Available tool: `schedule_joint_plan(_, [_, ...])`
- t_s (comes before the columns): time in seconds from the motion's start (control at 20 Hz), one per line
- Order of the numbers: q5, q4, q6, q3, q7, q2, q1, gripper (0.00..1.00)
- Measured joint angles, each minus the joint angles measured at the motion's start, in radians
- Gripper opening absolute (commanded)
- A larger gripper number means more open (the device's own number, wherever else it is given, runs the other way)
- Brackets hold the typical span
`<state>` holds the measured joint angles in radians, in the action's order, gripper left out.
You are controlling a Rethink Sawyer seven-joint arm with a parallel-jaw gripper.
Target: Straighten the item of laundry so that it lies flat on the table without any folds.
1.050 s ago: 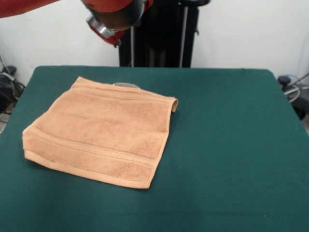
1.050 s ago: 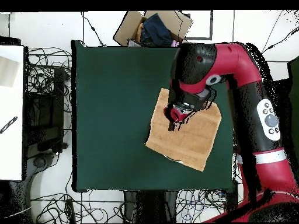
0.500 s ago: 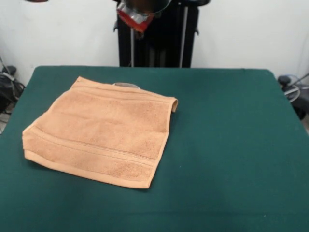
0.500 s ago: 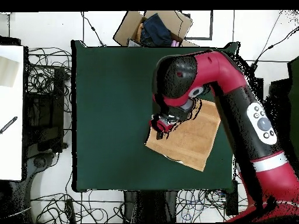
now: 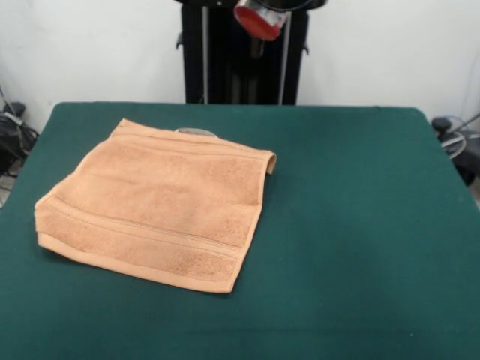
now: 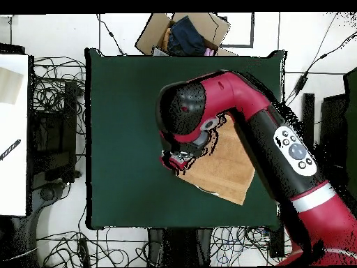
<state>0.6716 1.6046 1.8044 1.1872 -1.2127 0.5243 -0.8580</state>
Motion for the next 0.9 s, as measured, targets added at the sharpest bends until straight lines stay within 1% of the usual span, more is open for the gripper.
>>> schedule_joint_plan(0.15, [-0.015,0.051,-0.074,-0.011,-0.001,0.028,0.0,1.0])
schedule_joint_plan(0.2, [-0.026,0.082,-0.122,-0.021,-0.006,0.046,0.001,1.0])
schedule_joint_plan(0.25, [-0.029,0.09,-0.133,-0.023,-0.007,0.051,0.001,1.0])
schedule_joint_plan(0.3, [-0.041,0.13,-0.196,-0.036,-0.024,0.077,0.005,1.0])
schedule_joint_plan(0.55, [-0.062,0.192,-0.285,-0.065,-0.064,0.121,0.026,1.0])
schedule_joint_plan(0.85, [-0.08,0.263,-0.372,-0.127,-0.129,0.174,0.084,1.0])
schedule_joint_plan(0.9, [-0.08,0.277,-0.388,-0.148,-0.142,0.183,0.102,1.0])
